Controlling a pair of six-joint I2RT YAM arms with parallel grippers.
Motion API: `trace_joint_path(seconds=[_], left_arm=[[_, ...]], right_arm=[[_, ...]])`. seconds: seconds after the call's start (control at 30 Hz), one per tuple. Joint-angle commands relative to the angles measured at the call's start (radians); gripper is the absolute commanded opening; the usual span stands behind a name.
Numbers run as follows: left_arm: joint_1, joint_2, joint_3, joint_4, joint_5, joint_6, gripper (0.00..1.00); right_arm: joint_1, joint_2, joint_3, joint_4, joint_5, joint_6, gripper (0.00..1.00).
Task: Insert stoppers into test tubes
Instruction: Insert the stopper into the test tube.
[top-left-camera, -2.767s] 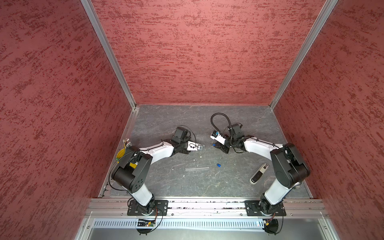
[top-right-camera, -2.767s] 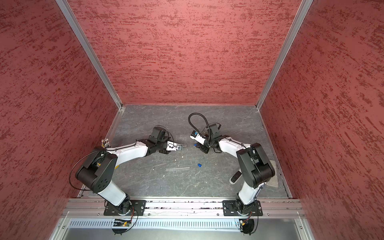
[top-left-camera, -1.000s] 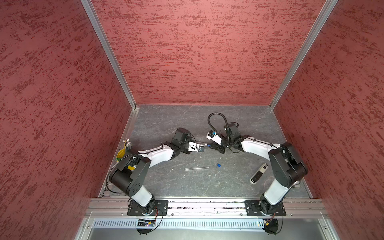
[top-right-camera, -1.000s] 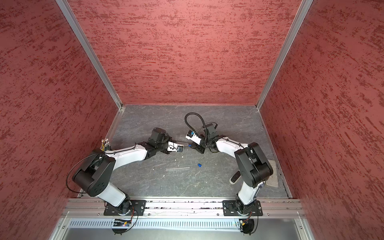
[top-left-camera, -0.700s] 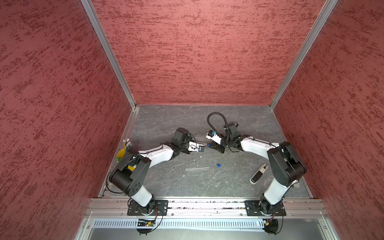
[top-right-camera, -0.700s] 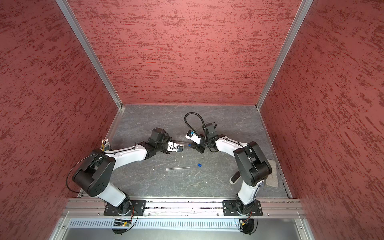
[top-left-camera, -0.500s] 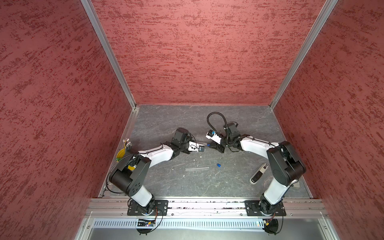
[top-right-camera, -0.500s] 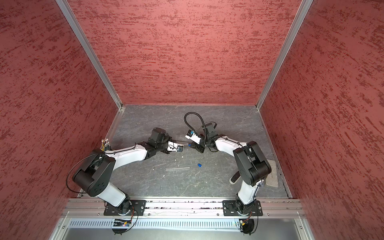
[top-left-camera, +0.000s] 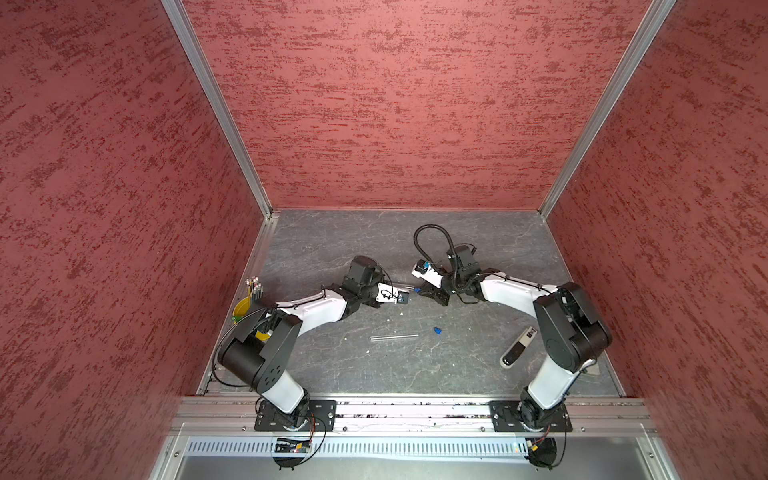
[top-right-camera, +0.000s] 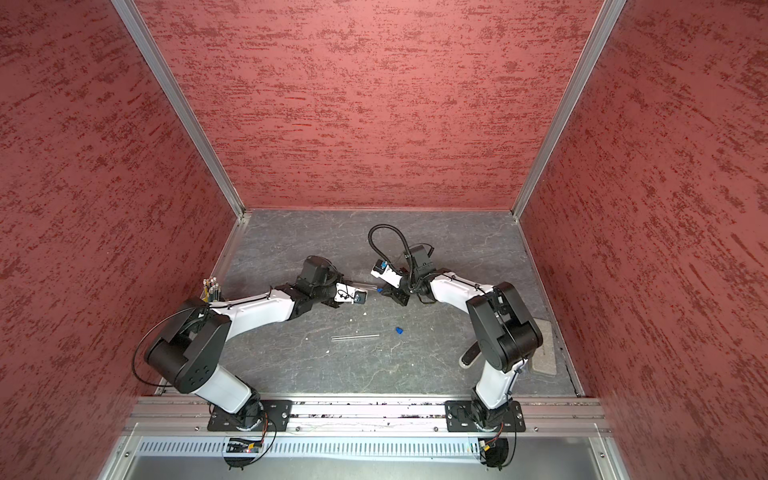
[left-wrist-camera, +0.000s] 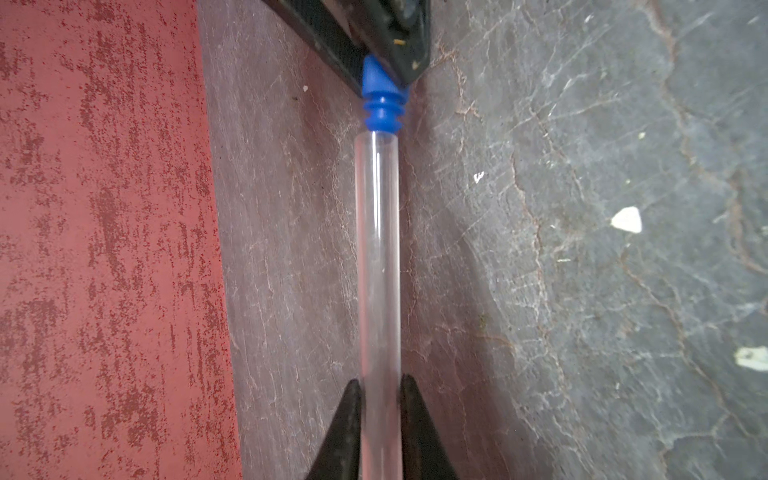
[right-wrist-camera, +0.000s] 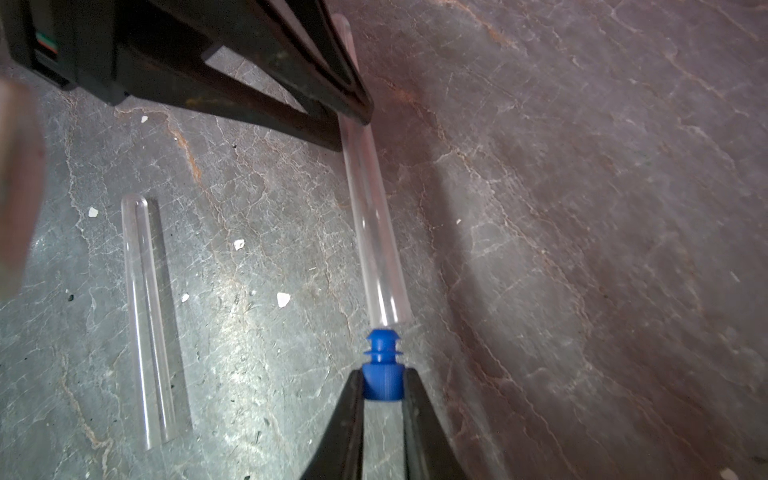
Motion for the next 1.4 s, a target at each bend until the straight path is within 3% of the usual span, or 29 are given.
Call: trace_joint_path(seconds=[0.0,1.37], left_arm=[[-0.005,-0.023,-0.011,0.016,0.013,0.008,0.17],[-0.005,-0.013,-0.009,0.025,0.018,0.006,0.17]], right_arm=[[0.005,0.008,0.022,0.003,0.007,-0.005,0.19],[0.005,0.019,0.04,-0.005,-0.016,-0.006,0.19]])
